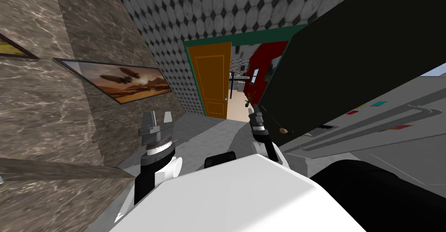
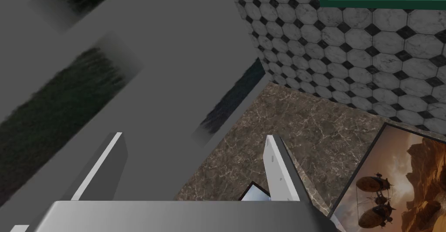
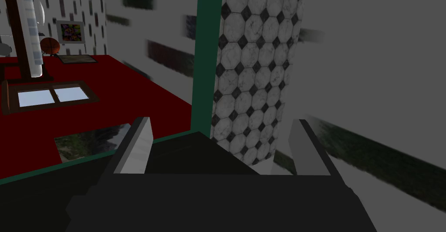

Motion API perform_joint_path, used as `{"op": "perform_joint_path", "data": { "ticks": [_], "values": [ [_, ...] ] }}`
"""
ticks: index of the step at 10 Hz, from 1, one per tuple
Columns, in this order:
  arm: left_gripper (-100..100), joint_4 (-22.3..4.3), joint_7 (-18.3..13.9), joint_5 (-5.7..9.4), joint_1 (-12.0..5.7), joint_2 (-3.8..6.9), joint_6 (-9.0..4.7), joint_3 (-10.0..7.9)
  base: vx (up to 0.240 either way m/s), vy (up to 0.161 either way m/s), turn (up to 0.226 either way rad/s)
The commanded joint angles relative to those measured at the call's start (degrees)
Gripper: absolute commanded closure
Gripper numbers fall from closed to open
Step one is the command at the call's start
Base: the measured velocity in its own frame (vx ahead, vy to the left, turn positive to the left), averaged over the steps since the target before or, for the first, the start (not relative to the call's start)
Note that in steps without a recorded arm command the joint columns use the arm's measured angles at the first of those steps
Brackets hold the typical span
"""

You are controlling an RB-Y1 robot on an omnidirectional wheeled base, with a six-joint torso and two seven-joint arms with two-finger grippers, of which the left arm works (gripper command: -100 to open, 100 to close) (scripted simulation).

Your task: Pull the door open

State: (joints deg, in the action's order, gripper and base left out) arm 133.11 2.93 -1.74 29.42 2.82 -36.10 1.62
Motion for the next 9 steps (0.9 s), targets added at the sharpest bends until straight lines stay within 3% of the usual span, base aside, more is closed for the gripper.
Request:
{"op": "perform_joint_path", "data": {
  "ticks": [1,9],
  "values": [
    [-100,-1.9,1.6,-0.57,-0.41,0.37,-0.3,0.02,0.085,-0.068,-0.028],
    [-100,-10.7,9.0,-3.17,-2.33,1.62,-1.71,0.12,0.148,-0.101,-0.017]
  ]
}}
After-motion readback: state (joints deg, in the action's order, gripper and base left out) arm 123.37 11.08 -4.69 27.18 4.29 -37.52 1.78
